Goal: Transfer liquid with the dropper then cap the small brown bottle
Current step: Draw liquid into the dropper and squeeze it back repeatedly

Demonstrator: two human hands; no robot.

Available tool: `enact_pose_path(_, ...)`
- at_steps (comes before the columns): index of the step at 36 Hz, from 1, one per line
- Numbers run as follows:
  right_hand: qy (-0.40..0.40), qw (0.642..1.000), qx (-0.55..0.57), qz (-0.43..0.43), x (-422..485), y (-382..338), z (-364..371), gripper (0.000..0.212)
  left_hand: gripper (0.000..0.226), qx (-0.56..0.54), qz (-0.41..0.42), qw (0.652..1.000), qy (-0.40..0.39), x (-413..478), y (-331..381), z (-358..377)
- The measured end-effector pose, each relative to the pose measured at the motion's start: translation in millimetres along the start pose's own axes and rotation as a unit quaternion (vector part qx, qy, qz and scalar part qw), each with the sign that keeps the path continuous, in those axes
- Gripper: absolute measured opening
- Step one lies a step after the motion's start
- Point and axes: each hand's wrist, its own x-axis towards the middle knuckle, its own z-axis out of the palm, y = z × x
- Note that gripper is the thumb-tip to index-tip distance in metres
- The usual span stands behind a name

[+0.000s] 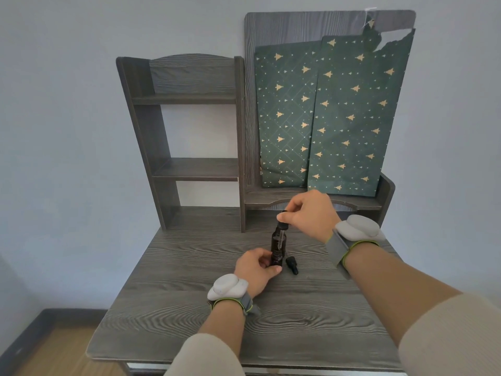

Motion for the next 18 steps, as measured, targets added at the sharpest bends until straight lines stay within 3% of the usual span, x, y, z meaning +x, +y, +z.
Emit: enact_pose_path(18, -0.006, 0.999, -0.041, -0.007, 1.4, 2.9, 4.3, 0.031, 0.027, -0.003, 0.005, 1.000, 0.014, -3.0, 3.2, -0.1)
